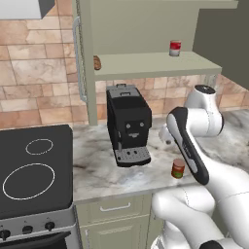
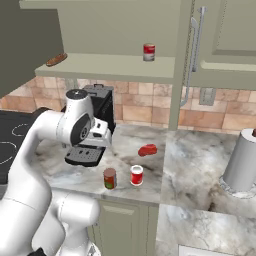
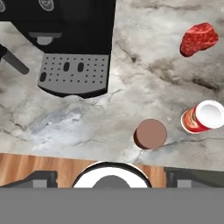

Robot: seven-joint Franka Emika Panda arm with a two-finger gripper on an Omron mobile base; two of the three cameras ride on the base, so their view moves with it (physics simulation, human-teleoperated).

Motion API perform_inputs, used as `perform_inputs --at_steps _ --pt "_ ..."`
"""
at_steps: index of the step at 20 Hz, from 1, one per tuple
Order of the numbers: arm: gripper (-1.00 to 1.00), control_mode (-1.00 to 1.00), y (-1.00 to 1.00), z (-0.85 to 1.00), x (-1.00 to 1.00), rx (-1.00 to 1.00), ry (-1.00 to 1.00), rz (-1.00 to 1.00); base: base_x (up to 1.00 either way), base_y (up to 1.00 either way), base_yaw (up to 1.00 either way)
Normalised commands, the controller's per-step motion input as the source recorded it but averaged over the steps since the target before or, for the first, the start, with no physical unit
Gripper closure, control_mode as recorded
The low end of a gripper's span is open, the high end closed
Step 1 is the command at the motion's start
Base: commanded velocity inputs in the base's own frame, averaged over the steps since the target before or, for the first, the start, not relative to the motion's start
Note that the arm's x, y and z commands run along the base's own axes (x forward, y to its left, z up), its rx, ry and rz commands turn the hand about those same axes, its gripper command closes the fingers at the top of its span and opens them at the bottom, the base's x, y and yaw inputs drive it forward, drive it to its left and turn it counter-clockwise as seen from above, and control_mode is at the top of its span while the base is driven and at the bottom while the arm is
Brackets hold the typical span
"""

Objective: Pick the cans from the counter and place them in their designated side in the cabinet.

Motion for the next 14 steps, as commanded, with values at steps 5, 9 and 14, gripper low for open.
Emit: perform_inputs --at_steps 5,9,14 --pt "-1.00 -1.00 -0.19 -0.29 -0.11 0.00 0.01 0.00 0.00 0.00 0.00" --pt "-1.00 -1.00 -0.15 -0.23 -0.05 0.00 0.00 0.00 0.00 0.00 0.00" --pt "-1.00 -1.00 -0.14 -0.24 0.00 -0.01 0.01 0.00 0.00 0.00 0.00"
